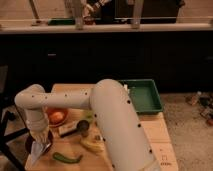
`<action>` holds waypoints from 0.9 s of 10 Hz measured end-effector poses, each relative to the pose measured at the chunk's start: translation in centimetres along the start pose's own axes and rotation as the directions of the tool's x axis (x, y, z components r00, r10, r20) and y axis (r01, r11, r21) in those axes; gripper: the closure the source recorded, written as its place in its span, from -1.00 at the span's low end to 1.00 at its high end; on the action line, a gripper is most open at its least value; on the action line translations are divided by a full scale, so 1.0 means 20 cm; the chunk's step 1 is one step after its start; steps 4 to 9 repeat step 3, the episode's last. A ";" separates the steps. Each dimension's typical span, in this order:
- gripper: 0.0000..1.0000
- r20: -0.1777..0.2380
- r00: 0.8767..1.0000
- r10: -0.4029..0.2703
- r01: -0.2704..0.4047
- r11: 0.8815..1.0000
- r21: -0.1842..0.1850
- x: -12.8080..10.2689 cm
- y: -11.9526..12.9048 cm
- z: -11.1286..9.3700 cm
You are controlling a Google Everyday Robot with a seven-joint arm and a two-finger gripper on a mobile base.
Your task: Wipe purple bowl with towel
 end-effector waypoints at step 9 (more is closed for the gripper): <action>1.00 -0.017 1.000 0.003 -0.003 1.000 0.009 0.05 -0.01 -0.02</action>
